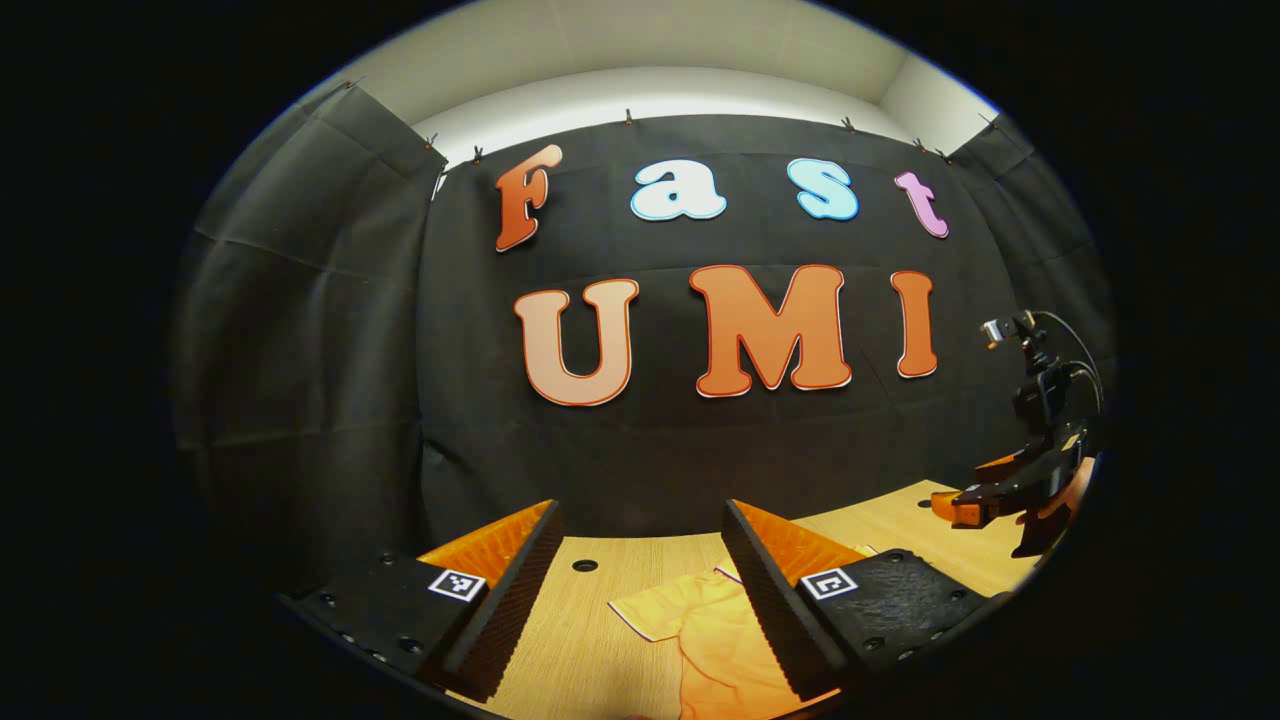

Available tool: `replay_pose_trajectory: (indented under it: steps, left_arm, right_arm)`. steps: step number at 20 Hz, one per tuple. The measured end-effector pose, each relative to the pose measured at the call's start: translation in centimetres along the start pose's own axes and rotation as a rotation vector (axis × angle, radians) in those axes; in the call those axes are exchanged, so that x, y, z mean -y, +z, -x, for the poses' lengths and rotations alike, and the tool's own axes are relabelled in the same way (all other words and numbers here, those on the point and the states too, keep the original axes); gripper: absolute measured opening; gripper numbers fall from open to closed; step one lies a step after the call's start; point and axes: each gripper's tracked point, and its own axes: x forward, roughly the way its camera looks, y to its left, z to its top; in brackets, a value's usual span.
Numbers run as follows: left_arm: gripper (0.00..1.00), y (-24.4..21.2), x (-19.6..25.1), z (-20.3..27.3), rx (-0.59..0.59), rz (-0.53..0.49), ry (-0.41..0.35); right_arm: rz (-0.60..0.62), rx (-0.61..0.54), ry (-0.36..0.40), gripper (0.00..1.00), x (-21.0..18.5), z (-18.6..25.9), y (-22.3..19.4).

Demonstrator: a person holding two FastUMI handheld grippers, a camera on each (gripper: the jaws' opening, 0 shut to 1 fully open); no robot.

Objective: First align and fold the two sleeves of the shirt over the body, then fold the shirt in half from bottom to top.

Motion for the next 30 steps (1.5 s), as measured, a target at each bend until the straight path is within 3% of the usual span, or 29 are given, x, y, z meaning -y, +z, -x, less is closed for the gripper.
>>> replay_pose_trajectory:
  steps: [4,7,11,24,30]
  left_arm:
    - [0.99,-2.0,-1.4,0.0,-0.049,0.059,0.102]
    - [0.99,-2.5,-3.0,0.0,-0.077,0.047,0.192]
    - [0.99,-4.0,-2.4,0.8,-0.143,0.038,0.251]
    - [0.98,-6.3,-0.5,4.2,-0.274,-0.028,0.371]
    - [0.98,-7.2,0.2,5.1,-0.329,-0.059,0.414]
  right_arm:
    - [-0.023,-0.143,0.074,0.99,-0.4,-3.2,-2.2]
    - [-0.012,-0.228,0.081,1.0,0.6,-6.3,-3.9]
    - [0.013,-0.315,0.125,1.0,1.3,-10.0,-6.2]
    - [0.066,-0.652,0.186,0.99,3.1,-19.0,-13.3]
    - [0.029,-0.849,0.208,0.91,3.3,-20.8,-16.1]
